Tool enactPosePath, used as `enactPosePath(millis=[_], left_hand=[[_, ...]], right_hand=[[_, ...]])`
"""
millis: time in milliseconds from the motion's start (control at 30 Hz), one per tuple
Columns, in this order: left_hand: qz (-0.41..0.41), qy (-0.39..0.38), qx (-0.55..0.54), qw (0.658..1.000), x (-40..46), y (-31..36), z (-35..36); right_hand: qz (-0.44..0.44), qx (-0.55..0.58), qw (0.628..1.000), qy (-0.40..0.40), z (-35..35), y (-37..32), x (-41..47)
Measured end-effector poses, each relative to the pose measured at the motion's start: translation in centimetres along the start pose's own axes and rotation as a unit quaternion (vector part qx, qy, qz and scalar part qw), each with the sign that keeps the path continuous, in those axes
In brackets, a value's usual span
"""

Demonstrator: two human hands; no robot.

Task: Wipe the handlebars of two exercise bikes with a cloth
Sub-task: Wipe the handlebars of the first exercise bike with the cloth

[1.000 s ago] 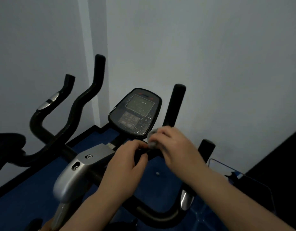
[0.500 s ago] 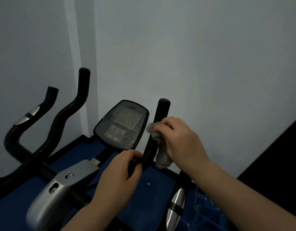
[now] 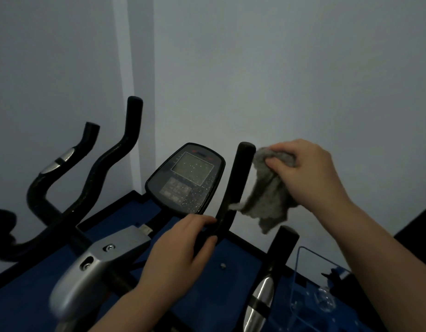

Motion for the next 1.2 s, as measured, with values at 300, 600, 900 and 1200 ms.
enactPosePath(millis=[300,600,900,1200], left_hand=[[-0.023,0.032,0.012,0.999,-0.1,-0.1,0.1],[-0.026,0.05,-0.001,0.998,-0.4,-0.2,0.1],[-0.019,0.041,-0.011,0.999,-0.3,-0.2,0.1],[-0.059,0.081,-0.081,0.992,-0.6,-0.5,-0.6]], right_hand=[[0.149,0.152,0.97,0.117,6.3,-1.8,-4.2],[0.135,0.037,0.987,0.076,4.4,-1.7,-3.5],[0.11,-0.113,0.98,-0.121,2.6,-2.0,-4.1],[-0.17,-0.214,0.96,0.057,5.7,-3.4,-1.4]])
Point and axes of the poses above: each hand's wrist, its own x-axis towards the middle knuckle, its own z-axis out of the palm, y = z × x, the point moved 1 cm from there along x, towards the middle knuckle, and after that the axes turned 4 degrees about z, right-handed, at the moved point
